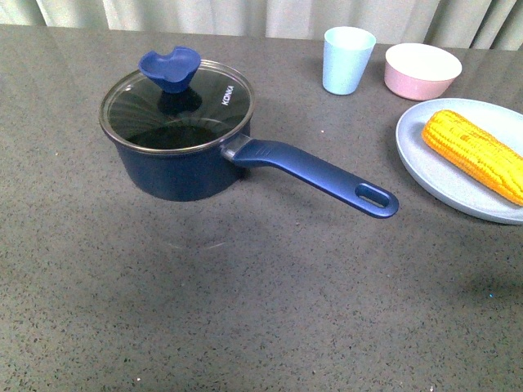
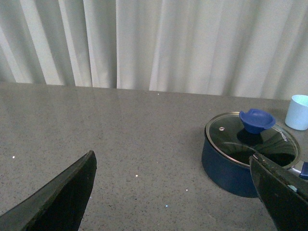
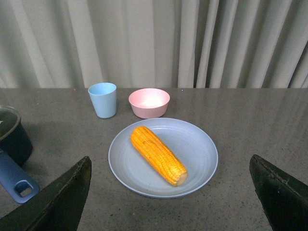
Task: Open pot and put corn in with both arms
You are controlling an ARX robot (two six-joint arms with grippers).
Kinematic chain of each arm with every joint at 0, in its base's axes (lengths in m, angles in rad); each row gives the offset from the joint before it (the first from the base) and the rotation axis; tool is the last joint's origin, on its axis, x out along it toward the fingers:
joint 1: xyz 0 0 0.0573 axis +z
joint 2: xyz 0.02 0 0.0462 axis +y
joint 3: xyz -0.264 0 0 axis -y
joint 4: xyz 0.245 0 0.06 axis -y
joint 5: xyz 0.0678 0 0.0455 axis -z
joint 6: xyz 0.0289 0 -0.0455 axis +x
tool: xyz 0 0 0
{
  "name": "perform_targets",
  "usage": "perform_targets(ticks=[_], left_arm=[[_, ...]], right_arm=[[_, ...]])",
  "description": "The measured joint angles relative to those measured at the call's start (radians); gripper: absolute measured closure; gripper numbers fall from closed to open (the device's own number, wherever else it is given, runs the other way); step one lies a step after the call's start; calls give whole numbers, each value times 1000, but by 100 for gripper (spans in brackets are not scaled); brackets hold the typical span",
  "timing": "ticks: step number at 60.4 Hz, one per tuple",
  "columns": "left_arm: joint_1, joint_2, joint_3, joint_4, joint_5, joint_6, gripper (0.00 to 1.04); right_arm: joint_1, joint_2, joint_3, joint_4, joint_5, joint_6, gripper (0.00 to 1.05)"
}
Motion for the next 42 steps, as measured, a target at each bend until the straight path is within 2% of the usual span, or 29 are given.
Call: perform_targets(ticks=[39, 41, 42], left_arm=[[0, 0, 0, 0, 1, 0, 9], [17, 26, 18, -54, 60, 6, 9], [35, 55, 44, -122, 124, 7, 9]], right_arm=[[0, 0, 0, 0, 0, 0, 9], [0, 0, 0, 0, 0, 0, 9], [0, 0, 0, 0, 0, 0, 9]])
